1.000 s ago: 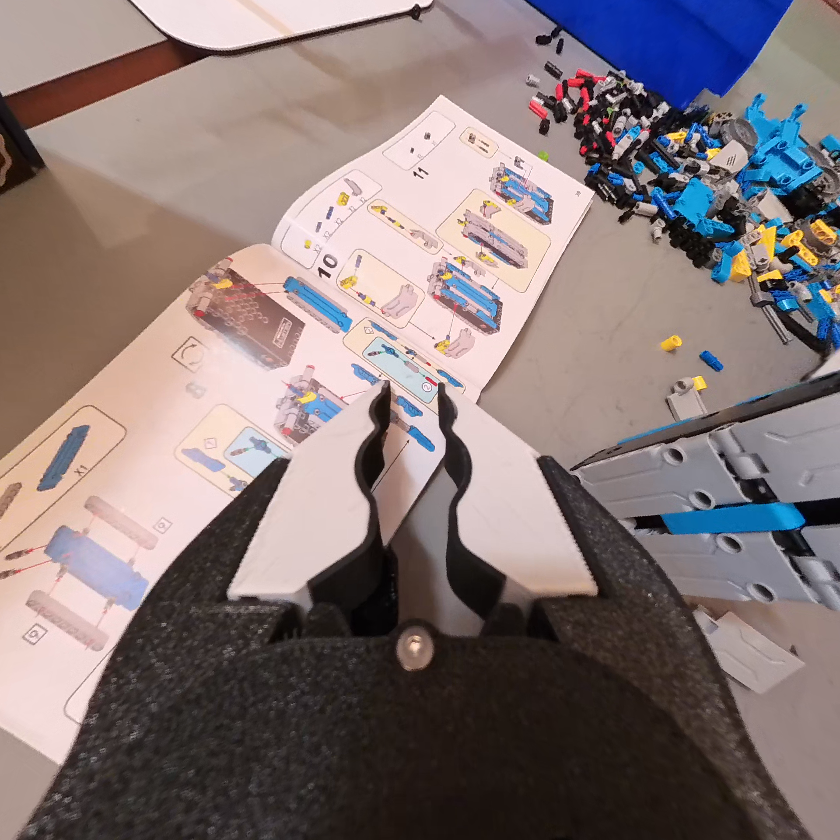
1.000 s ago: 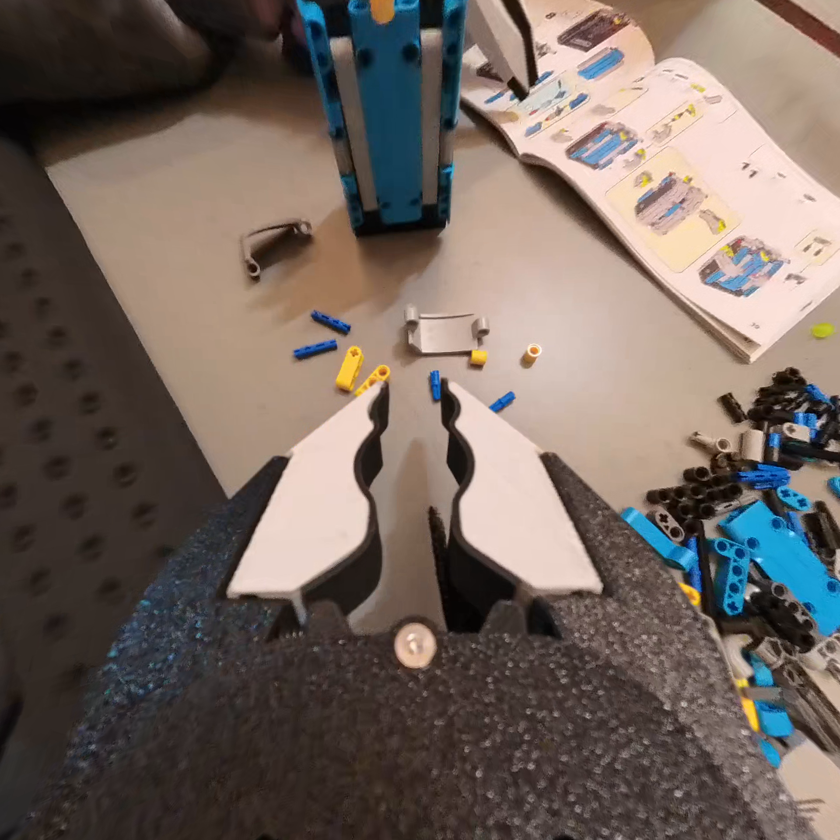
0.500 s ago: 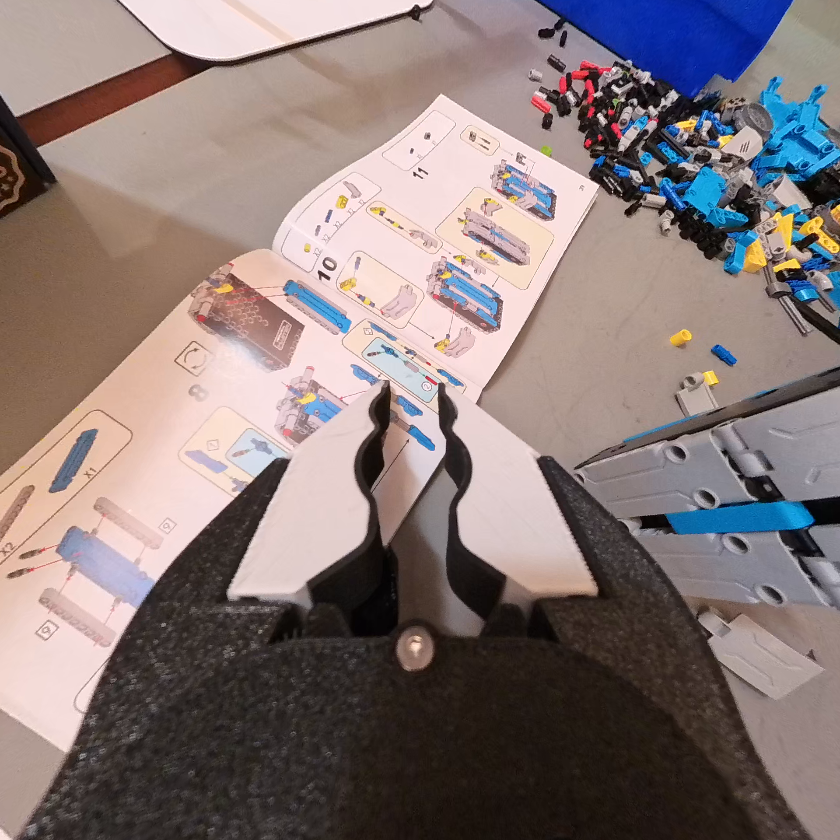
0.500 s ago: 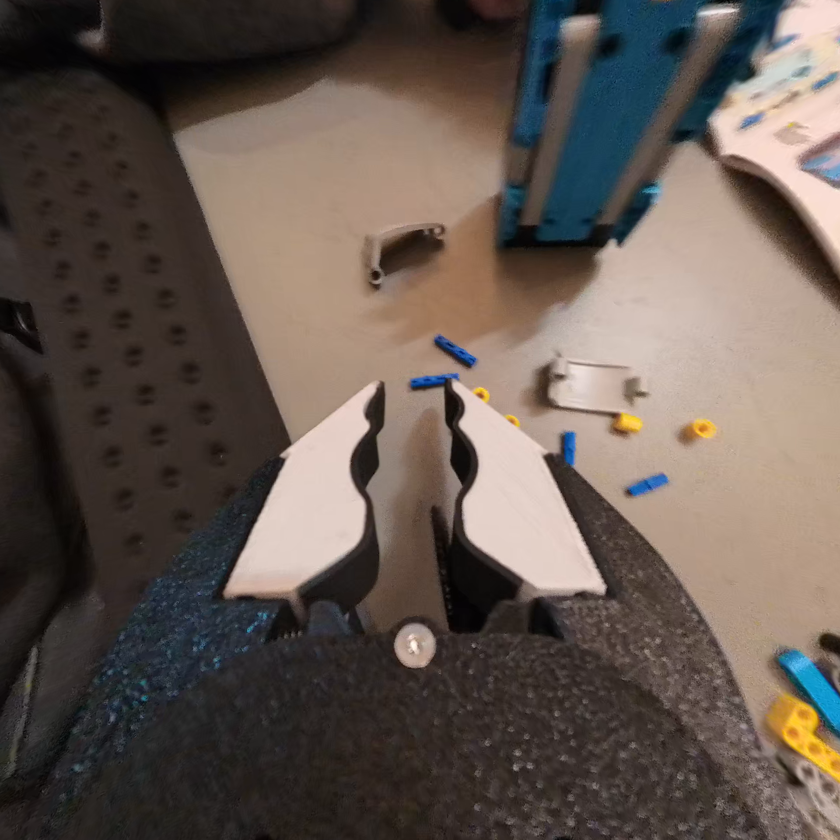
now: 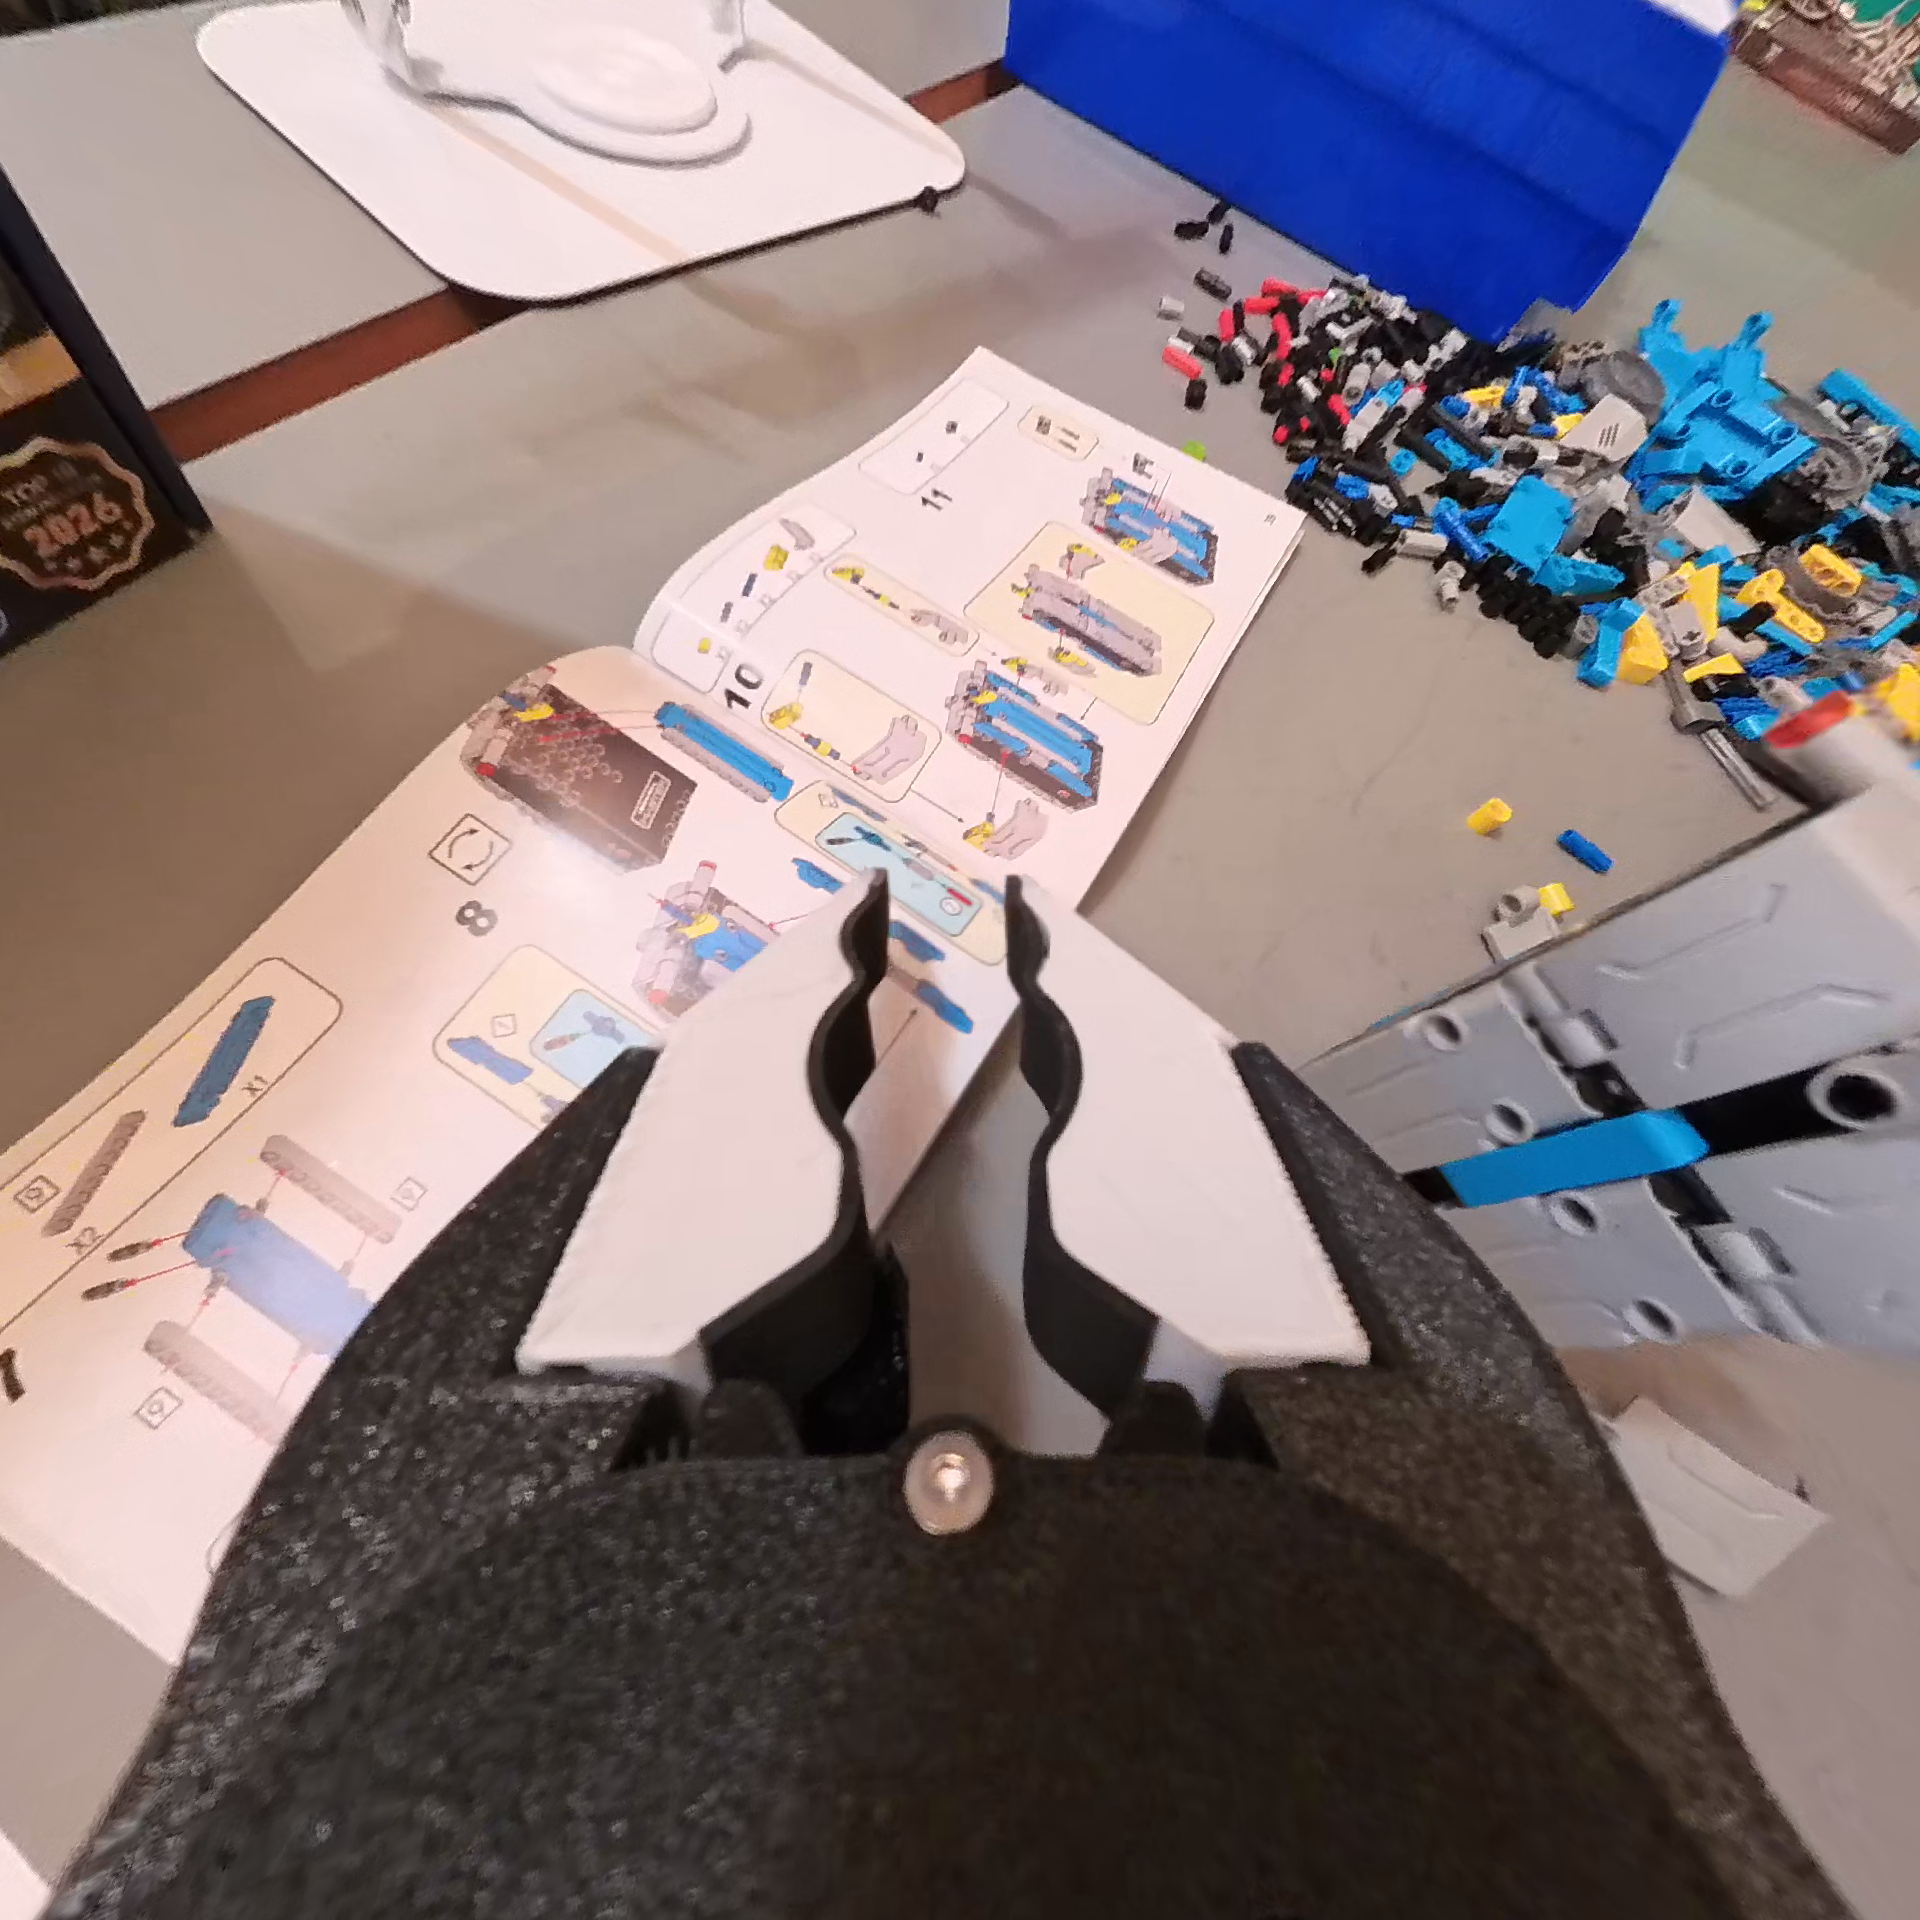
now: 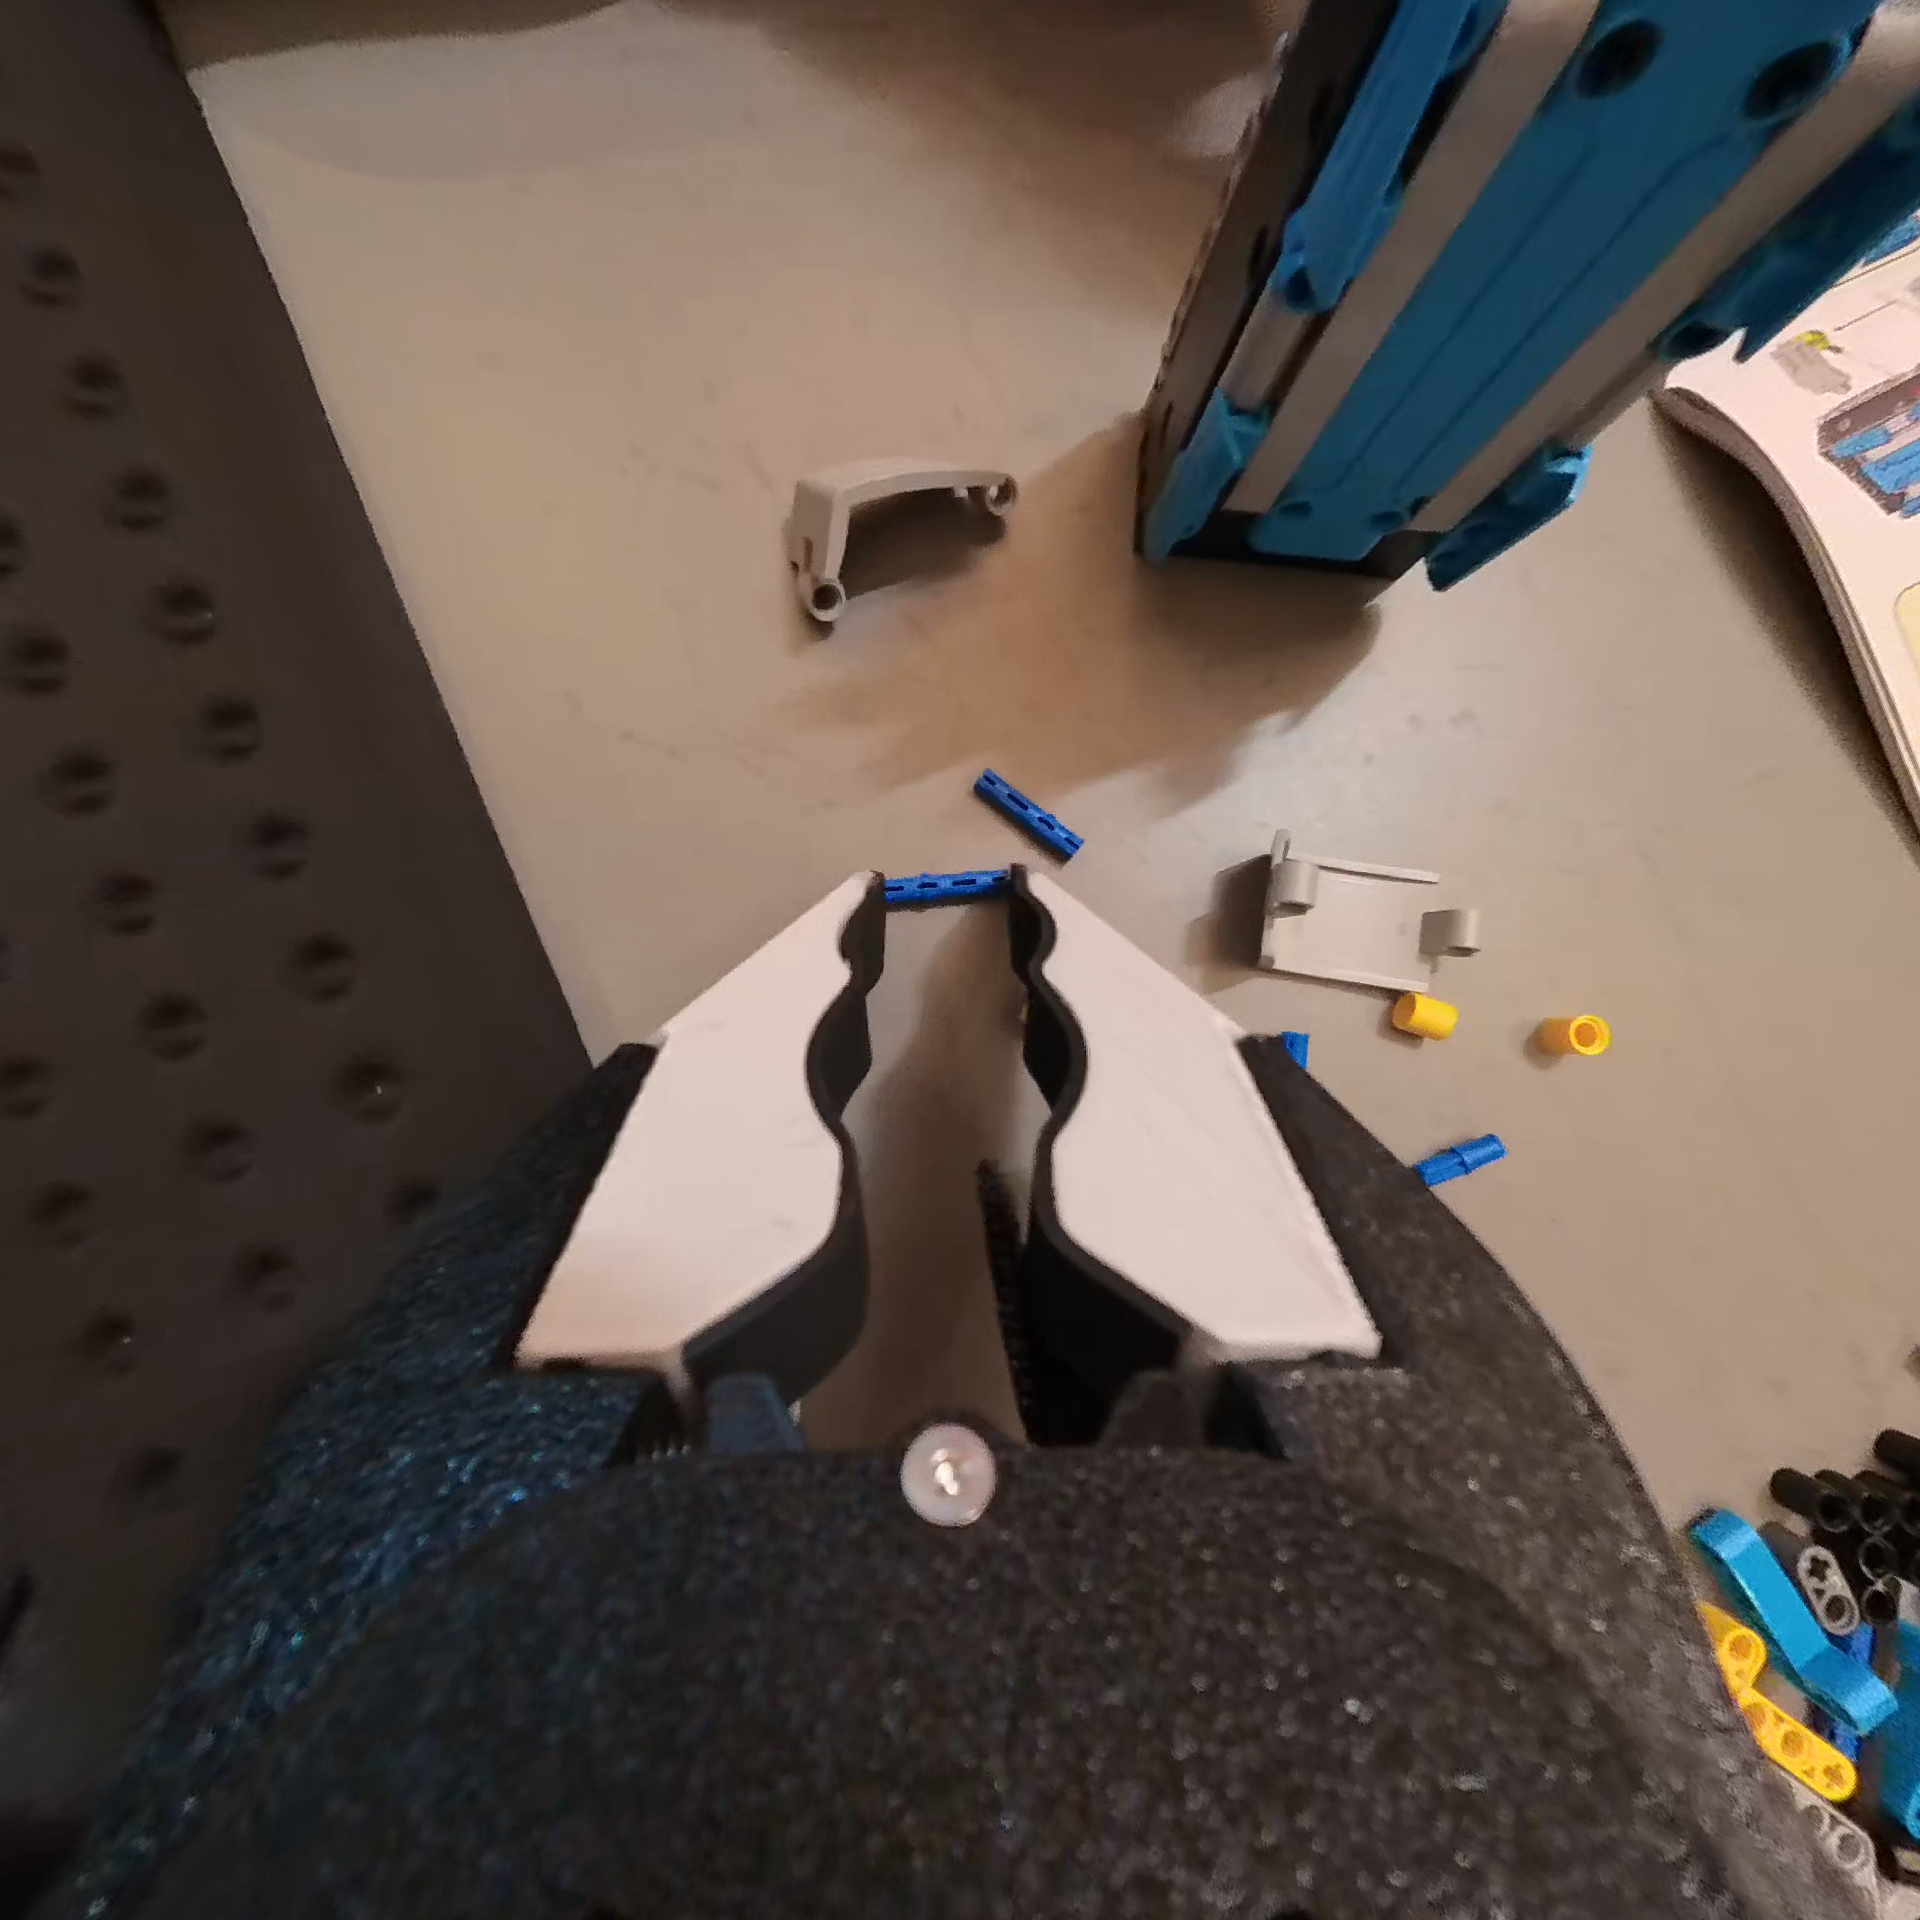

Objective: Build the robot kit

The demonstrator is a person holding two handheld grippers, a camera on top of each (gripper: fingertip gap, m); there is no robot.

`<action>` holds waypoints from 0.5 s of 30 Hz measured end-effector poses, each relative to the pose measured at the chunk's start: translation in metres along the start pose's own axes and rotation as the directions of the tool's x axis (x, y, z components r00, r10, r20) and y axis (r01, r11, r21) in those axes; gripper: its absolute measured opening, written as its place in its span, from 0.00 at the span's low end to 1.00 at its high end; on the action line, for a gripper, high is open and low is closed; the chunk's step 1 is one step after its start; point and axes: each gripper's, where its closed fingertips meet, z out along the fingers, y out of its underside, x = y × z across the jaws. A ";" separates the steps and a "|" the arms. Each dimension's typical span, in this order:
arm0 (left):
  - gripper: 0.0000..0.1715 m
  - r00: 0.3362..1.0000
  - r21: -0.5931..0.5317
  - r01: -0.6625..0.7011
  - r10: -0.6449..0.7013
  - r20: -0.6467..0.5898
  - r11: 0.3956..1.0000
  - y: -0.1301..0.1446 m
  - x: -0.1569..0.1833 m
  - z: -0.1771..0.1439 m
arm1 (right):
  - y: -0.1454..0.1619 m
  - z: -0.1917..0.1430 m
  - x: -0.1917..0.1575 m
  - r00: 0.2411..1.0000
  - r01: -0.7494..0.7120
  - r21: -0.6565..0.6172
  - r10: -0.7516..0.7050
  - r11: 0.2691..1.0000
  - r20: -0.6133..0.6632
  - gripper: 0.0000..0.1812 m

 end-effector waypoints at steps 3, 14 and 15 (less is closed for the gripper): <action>0.14 1.000 0.014 -0.027 0.027 0.002 1.000 -0.004 0.009 -0.005 | -0.003 -0.003 0.001 1.000 -0.011 0.020 0.011 1.000 0.005 0.13; 0.14 0.924 0.257 -0.351 0.288 0.253 0.900 -0.009 0.026 -0.084 | -0.079 -0.061 0.014 0.859 -0.497 0.460 0.342 0.736 0.381 0.13; 0.14 0.912 0.330 -0.399 0.332 0.241 0.856 -0.015 0.042 -0.097 | -0.088 -0.066 0.014 0.804 -0.577 0.472 0.364 0.667 0.469 0.13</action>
